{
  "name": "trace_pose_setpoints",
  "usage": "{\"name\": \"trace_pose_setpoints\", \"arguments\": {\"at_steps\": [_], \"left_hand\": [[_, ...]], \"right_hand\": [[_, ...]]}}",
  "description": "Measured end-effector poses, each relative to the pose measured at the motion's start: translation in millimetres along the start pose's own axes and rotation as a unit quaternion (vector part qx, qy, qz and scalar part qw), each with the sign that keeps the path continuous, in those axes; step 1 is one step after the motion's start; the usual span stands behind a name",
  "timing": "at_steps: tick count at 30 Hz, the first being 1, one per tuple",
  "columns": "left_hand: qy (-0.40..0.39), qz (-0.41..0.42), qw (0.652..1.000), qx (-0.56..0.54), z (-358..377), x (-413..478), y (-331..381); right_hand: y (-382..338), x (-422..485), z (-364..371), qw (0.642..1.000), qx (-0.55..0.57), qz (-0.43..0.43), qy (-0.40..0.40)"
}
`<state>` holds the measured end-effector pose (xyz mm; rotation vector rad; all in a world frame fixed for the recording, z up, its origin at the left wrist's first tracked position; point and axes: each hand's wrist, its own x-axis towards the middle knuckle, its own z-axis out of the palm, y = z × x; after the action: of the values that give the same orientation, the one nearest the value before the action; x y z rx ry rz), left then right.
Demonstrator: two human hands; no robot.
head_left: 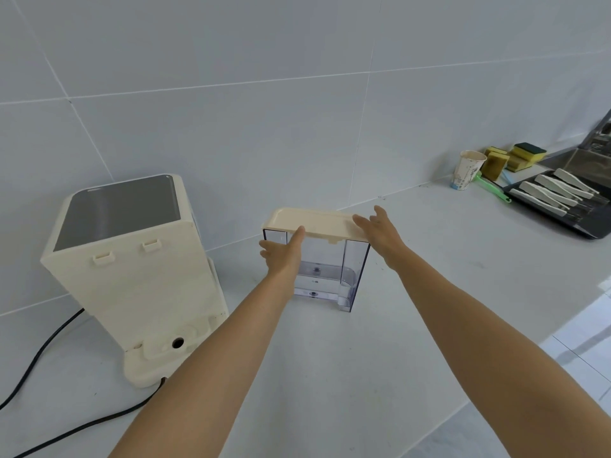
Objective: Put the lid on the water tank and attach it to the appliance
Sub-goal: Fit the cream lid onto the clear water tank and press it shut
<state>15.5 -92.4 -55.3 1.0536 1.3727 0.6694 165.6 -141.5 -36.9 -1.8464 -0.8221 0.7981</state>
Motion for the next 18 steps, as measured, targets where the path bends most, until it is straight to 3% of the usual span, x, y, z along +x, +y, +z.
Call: {"name": "trace_pose_setpoints", "arguments": {"at_steps": [9, 18], "left_hand": [[0.040, 0.002, 0.999, -0.006, 14.9, 7.9, 12.0], [0.004, 0.032, 0.999, 0.044, 12.8, 21.3, 17.8]], "right_hand": [[1.7, 3.2, 4.5, 0.999, -0.040, -0.014, -0.031], [9.8, -3.6, 0.0, 0.999, -0.017, 0.000, -0.035]]}}
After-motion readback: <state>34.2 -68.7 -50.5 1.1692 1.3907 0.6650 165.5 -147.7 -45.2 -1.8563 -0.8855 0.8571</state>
